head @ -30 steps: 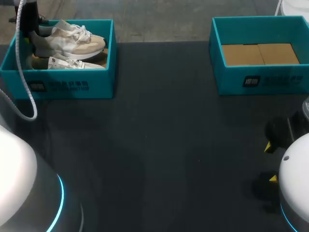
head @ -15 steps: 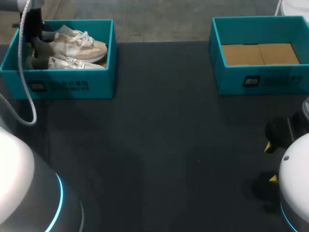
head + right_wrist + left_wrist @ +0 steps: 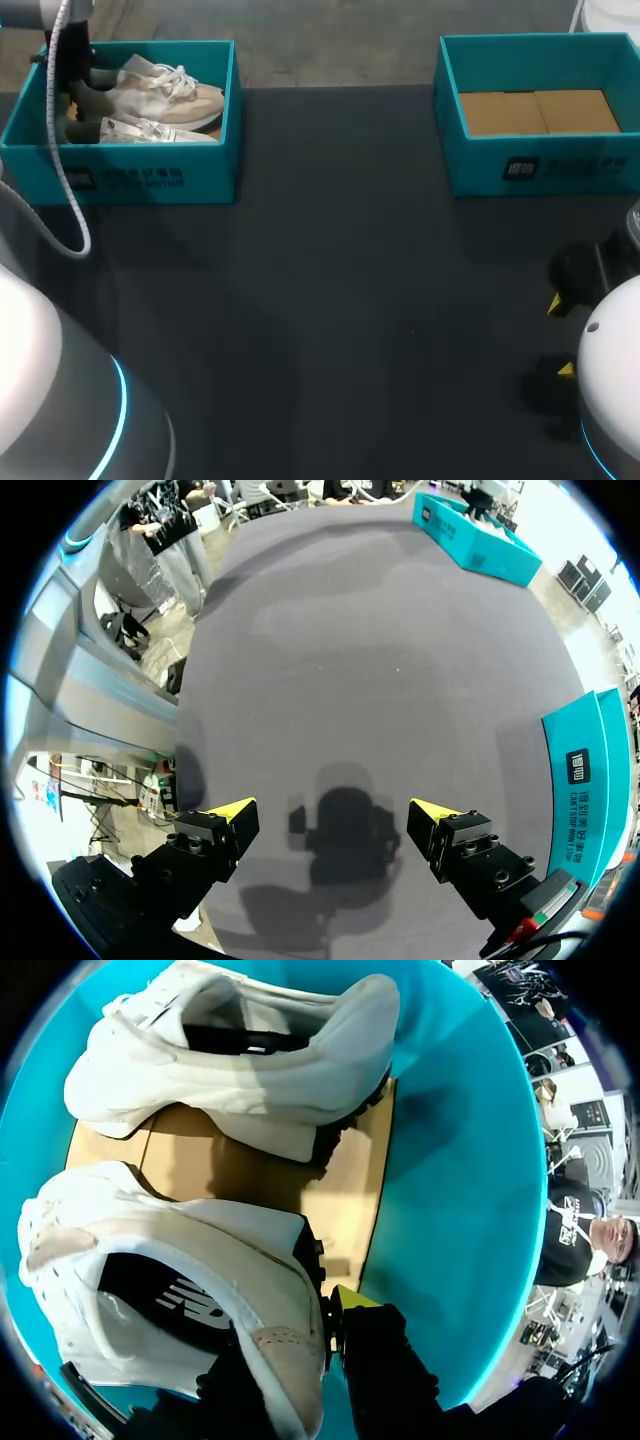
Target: Take the shoe out of the shoebox, open the shoe tongue, remove and reinsert the insole, then place the shoe into the shoebox
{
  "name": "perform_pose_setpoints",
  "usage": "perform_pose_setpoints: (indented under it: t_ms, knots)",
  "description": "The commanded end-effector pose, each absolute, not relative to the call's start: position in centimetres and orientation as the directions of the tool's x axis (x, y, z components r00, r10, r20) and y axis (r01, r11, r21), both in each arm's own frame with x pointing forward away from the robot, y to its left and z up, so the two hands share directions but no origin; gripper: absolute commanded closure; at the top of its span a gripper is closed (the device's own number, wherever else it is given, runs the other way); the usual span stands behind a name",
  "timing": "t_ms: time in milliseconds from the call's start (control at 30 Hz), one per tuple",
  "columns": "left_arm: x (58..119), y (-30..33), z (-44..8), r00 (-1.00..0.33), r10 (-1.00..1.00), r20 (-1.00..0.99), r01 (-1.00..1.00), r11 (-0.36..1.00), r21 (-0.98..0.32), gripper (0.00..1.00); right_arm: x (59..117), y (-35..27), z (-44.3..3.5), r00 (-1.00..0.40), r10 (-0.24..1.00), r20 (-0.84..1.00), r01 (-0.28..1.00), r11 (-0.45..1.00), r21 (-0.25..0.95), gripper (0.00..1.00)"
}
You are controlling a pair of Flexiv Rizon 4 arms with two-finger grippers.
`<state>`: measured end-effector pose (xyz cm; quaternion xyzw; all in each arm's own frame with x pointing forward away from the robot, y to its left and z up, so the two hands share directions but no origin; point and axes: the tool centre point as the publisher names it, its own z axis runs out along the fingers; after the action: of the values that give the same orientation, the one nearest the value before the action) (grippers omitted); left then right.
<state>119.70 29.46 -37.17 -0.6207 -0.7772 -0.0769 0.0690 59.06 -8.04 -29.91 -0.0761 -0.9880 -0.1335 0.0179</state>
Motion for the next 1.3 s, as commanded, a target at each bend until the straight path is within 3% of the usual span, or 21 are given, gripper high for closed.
perform_pose_setpoints:
  t_ms: [33,533,600,700,833,1300]
  knots:
    - [120.6,29.4,-37.6,-0.216,0.955,0.205,0.976,0.216,0.024,1.00,58.9,-8.1,-30.0,-0.988,0.146,0.053,0.155,0.953,0.260,0.00]
    - [120.8,28.9,-38.6,-0.202,0.959,0.197,0.979,0.203,0.015,1.00,58.9,-8.1,-30.0,-0.988,0.146,0.053,0.155,0.953,0.260,0.00]
    - [120.8,28.9,-38.6,-0.198,0.960,0.195,0.980,0.199,0.016,0.84,58.9,-8.1,-30.0,-0.988,0.146,0.053,0.155,0.953,0.260,0.00]
    - [120.8,29.0,-38.7,-0.197,0.961,0.192,0.980,0.197,0.019,0.82,58.9,-8.1,-30.0,-0.988,0.146,0.053,0.155,0.953,0.260,0.00]
    - [120.8,29.0,-38.5,-0.189,0.967,0.170,0.982,0.188,0.022,0.64,58.9,-8.1,-30.0,-0.988,0.146,0.053,0.155,0.953,0.260,0.00]
    - [120.4,29.0,-37.1,-0.184,0.976,0.119,0.983,0.182,0.031,0.20,58.9,-8.1,-30.0,-0.988,0.146,0.053,0.155,0.953,0.260,0.00]
